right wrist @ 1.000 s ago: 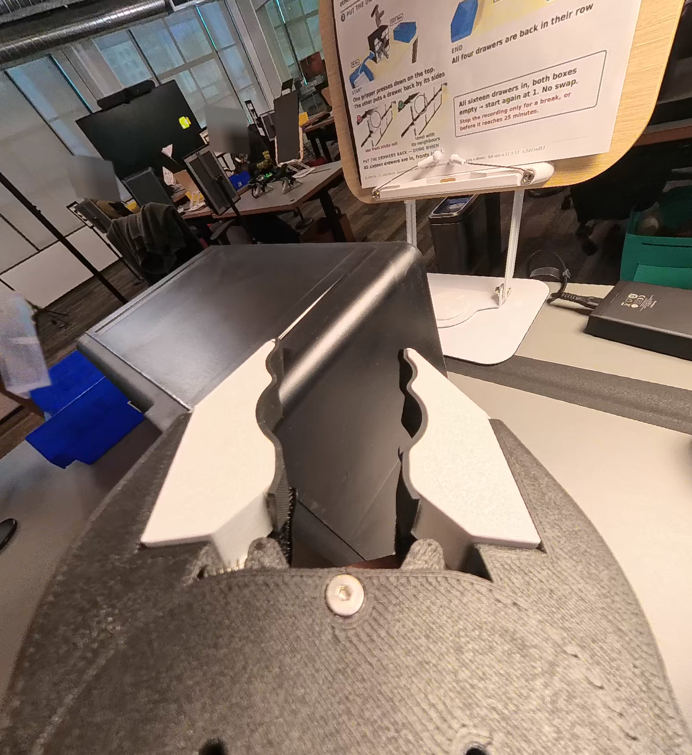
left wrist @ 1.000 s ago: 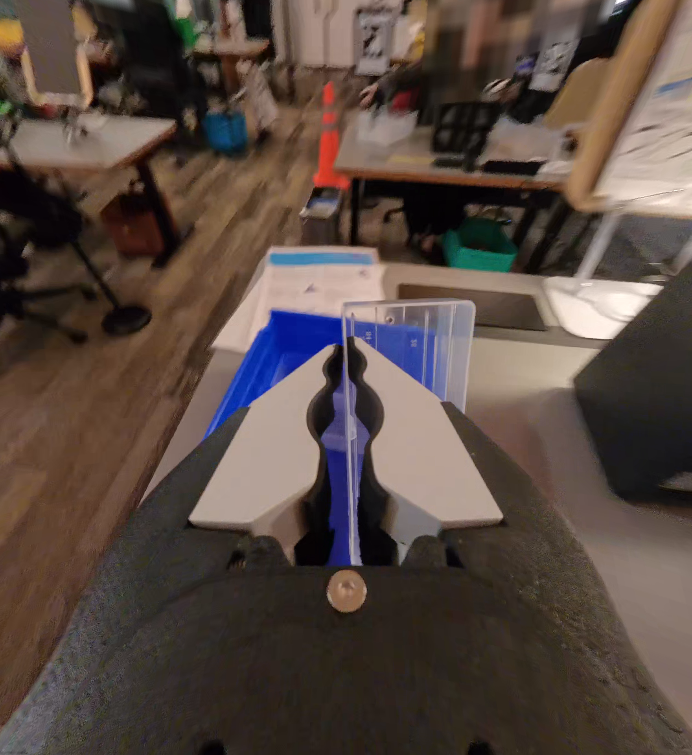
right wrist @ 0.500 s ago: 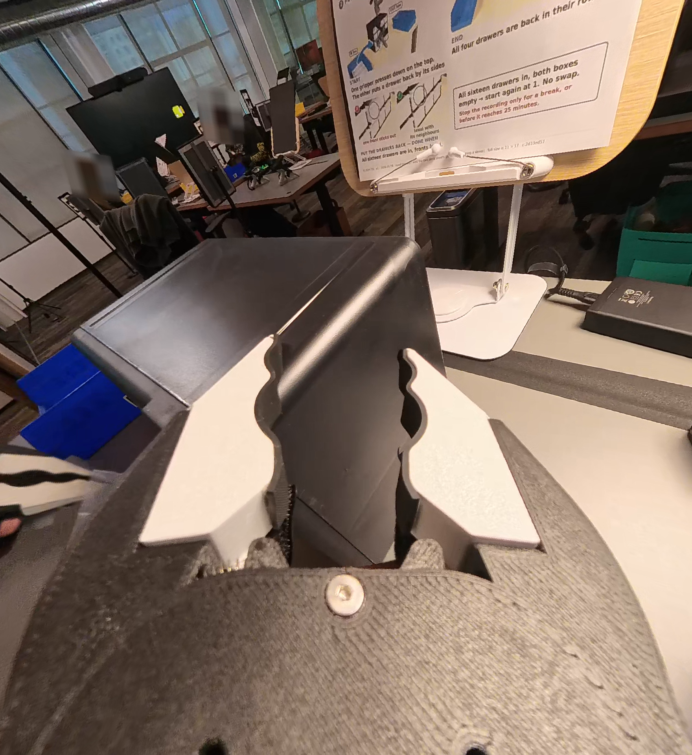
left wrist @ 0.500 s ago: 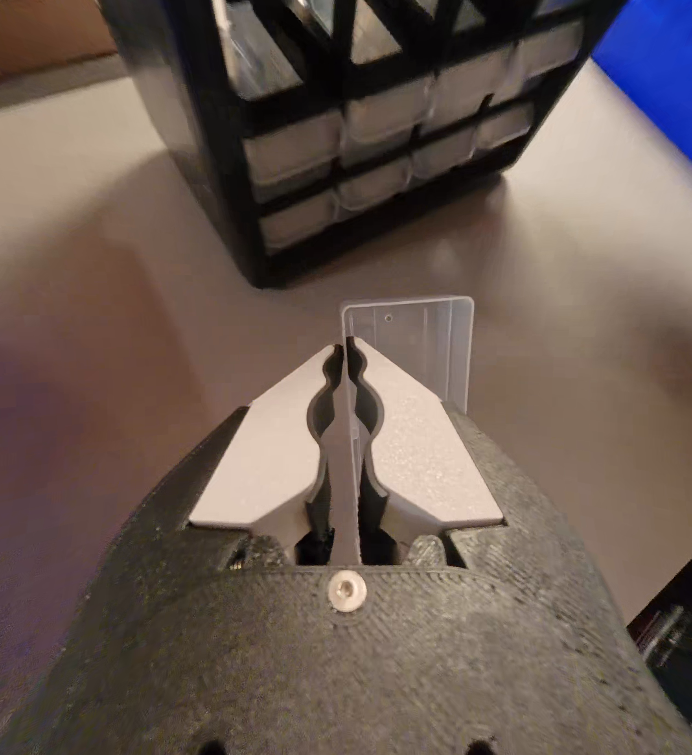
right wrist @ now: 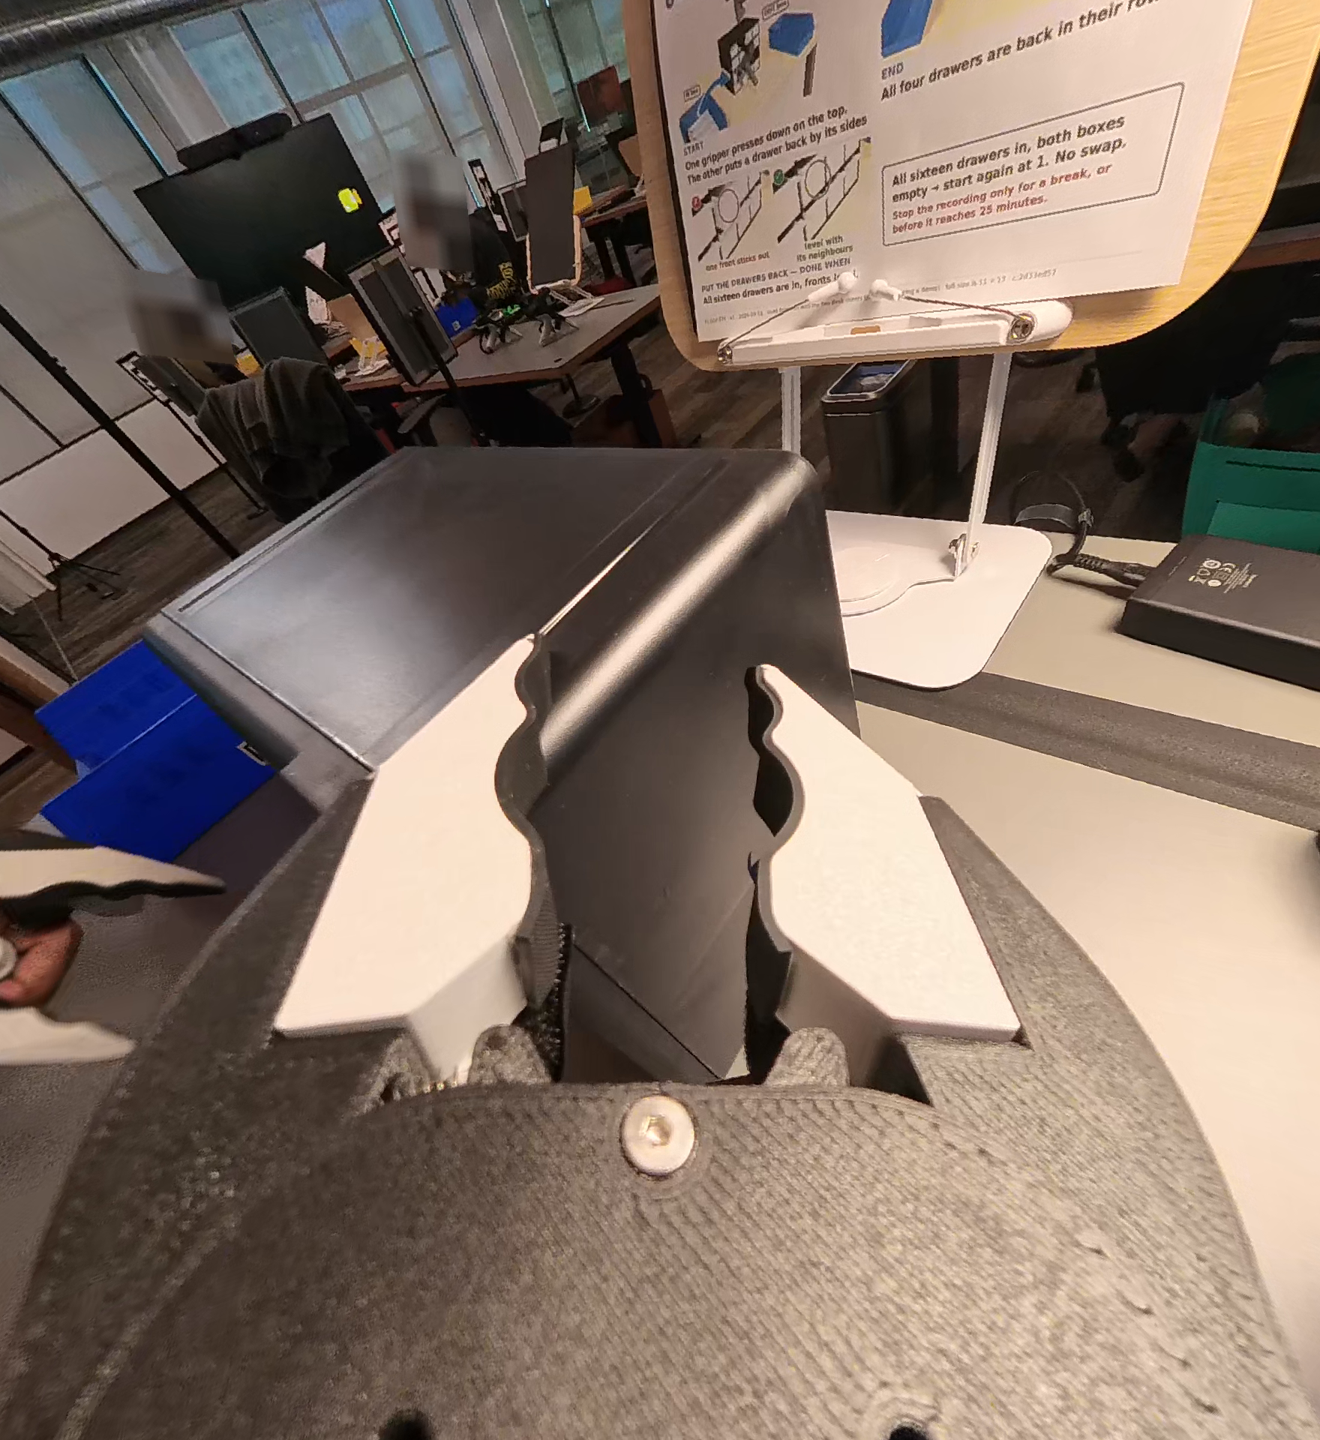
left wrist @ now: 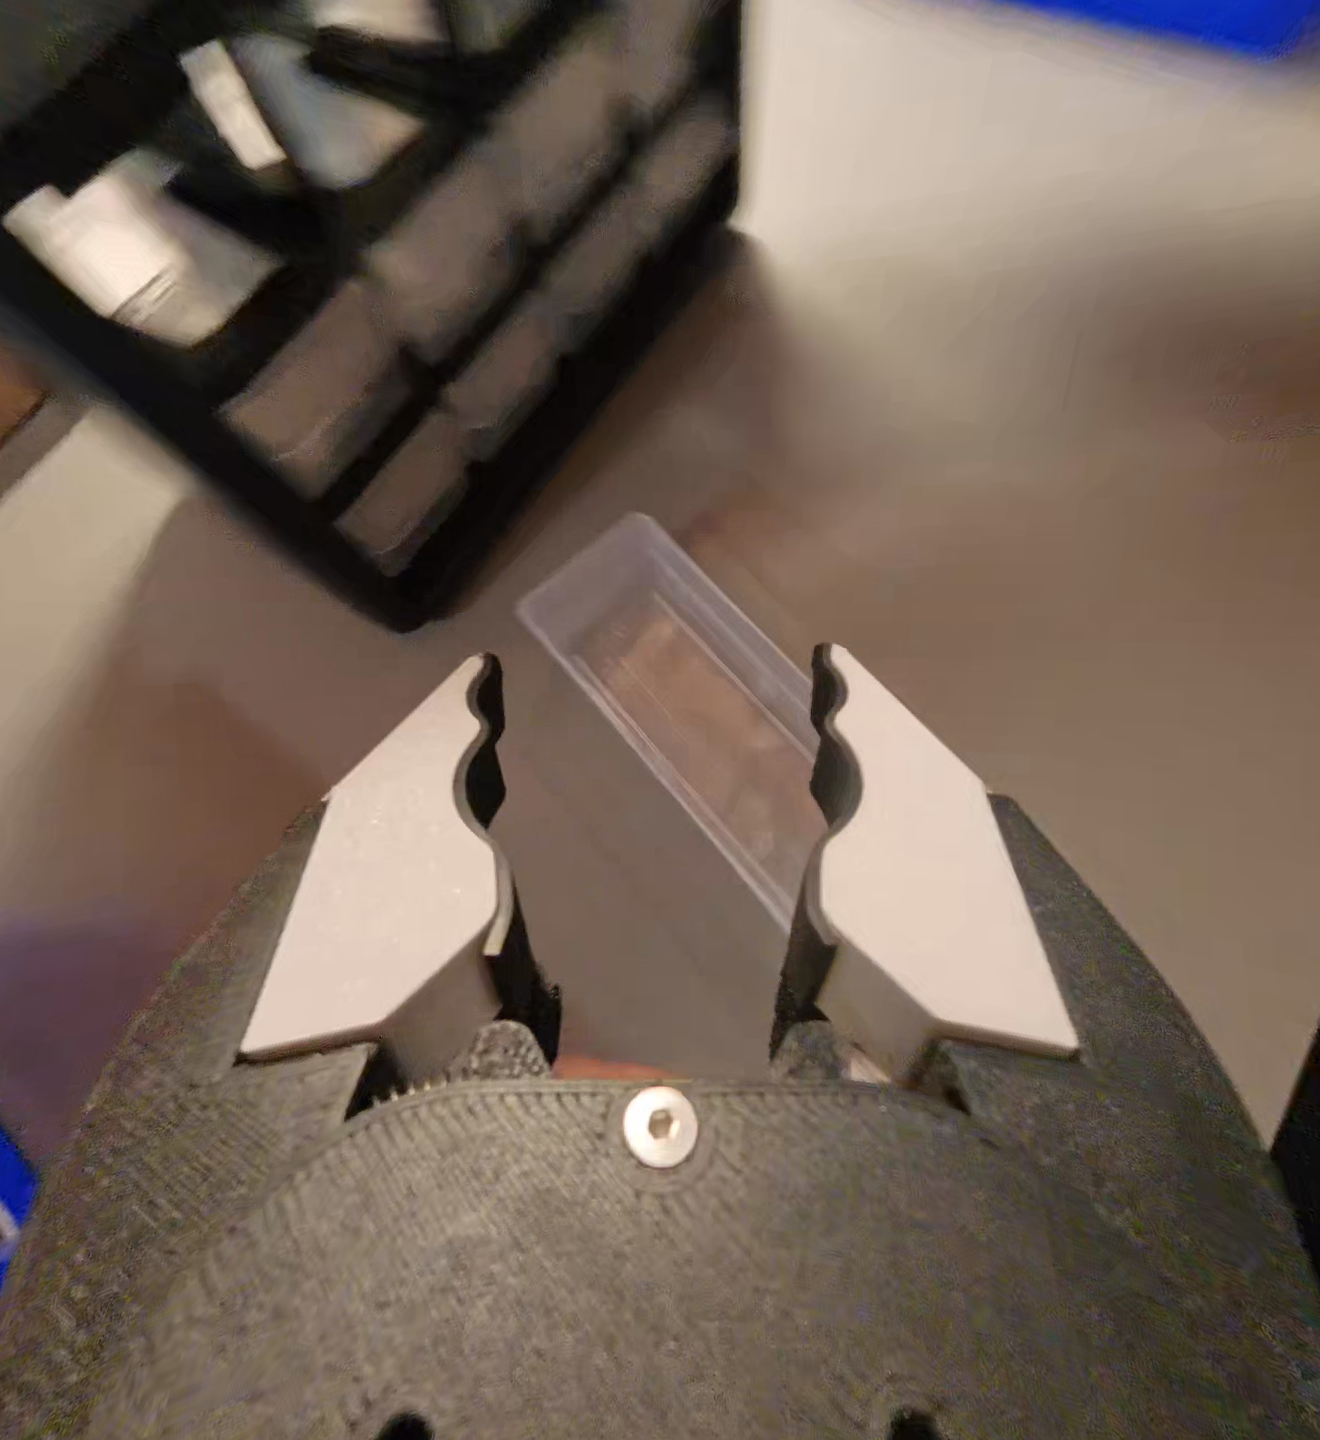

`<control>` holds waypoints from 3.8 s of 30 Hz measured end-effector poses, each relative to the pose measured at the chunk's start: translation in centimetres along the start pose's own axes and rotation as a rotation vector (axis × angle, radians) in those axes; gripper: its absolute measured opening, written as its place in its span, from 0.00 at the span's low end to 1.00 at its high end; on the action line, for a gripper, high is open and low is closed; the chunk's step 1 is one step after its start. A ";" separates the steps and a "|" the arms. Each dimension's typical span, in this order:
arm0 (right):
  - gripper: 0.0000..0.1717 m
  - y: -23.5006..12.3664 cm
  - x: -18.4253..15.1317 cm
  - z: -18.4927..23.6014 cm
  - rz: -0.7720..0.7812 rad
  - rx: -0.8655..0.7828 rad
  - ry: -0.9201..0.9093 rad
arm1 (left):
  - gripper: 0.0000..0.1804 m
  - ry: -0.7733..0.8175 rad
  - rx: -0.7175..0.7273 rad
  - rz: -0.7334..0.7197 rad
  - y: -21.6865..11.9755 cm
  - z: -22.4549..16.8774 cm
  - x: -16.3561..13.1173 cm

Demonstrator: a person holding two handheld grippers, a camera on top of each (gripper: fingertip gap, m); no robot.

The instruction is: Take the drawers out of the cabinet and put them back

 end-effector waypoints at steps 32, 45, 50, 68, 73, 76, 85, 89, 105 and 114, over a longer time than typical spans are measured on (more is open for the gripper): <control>0.30 0.1 -0.1 0.0 -0.012 0.019 0.024 | 0.09 0.558 -0.350 0.165 1.1 -5.6 12.8; 0.27 0.2 0.0 0.3 -0.013 0.031 0.024 | 0.10 0.685 -0.192 0.161 5.4 -4.3 12.8; 0.26 0.2 0.0 0.3 -0.012 0.030 0.018 | 0.08 0.716 -0.027 0.146 7.4 -3.0 12.5; 0.26 0.2 0.1 0.4 -0.006 0.018 0.002 | 0.29 0.510 0.050 -0.052 9.4 0.3 12.4; 0.26 0.1 0.1 0.5 -0.005 0.014 -0.003 | 0.32 0.423 -0.001 -0.124 6.7 -0.2 11.6; 0.26 0.2 0.1 0.4 -0.004 0.023 0.004 | 0.31 0.315 0.091 -0.121 2.4 2.4 10.1; 0.26 0.2 0.1 0.4 -0.005 0.023 0.005 | 0.39 -0.682 0.642 -0.049 -14.2 22.0 -3.5; 0.25 0.1 0.1 0.5 -0.005 0.018 -0.001 | 0.40 -1.039 0.675 -0.081 -15.4 26.0 -11.7; 0.25 0.3 0.0 0.4 -0.008 0.048 0.017 | 0.07 -1.184 0.756 -0.006 -12.1 29.1 -18.0; 0.25 0.3 0.0 0.4 -0.008 0.053 0.022 | 0.01 -0.861 0.940 -0.267 -20.8 27.3 -10.1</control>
Point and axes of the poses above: each gripper's, where its closed fingertips meet, y out along the fingers, x out of its top, z = x × y across the jaws, the point moved 6 cm from there along -y, back along the fingers, and after that the axes turned 3 degrees about -x, right-handed, at the moved point
